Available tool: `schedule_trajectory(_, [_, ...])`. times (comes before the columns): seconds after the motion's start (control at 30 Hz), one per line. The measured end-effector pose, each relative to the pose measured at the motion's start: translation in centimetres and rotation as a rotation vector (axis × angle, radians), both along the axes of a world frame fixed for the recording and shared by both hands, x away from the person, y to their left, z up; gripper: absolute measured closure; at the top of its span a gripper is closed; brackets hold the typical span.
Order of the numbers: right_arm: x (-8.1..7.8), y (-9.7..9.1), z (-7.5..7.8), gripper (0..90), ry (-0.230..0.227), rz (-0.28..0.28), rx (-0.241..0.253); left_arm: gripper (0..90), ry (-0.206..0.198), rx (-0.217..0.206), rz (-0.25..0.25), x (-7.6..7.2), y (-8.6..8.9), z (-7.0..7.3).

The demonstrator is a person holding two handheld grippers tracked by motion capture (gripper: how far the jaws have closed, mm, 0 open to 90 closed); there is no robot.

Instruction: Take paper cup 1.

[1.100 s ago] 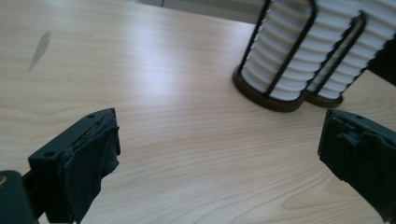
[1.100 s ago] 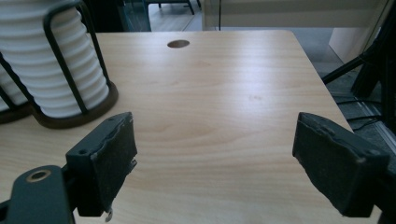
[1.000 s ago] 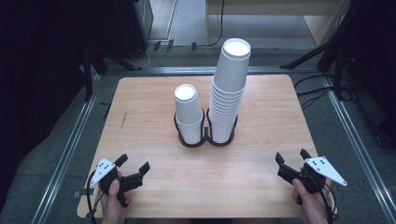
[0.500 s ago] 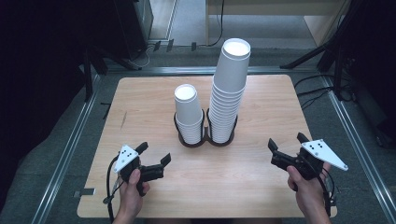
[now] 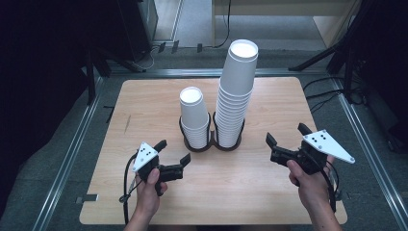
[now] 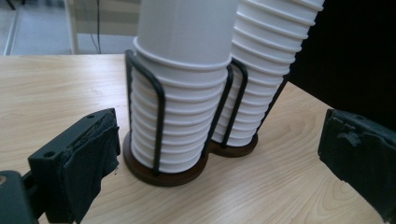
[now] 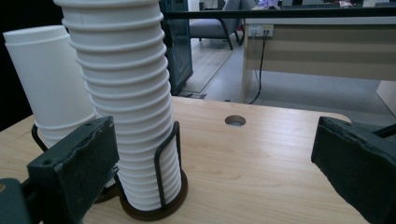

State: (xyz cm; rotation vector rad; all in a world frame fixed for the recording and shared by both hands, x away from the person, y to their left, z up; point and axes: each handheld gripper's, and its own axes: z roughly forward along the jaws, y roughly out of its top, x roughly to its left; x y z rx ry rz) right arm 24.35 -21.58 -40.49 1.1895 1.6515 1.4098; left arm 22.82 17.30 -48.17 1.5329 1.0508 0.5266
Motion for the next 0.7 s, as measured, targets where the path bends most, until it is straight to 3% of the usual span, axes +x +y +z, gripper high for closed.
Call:
schedule_trajectory(0.5, [1.7, 3.3, 3.7, 0.8, -0.033, 0.041, 0.013, 0.0, -0.017, 0.034, -0.041, 1.7, -4.7, 1.0])
schedule_trajectory(0.6, [2.1, 3.7, 4.2, 0.8, -0.041, 0.047, 0.012, 0.0, -0.017, 0.025, -0.053, 2.0, -5.3, 1.1])
schedule_trajectory(0.7, [2.6, 4.7, 5.0, 0.7, -0.049, 0.063, 0.008, 0.0, -0.022, 0.042, -0.056, 2.6, -6.8, 1.4])
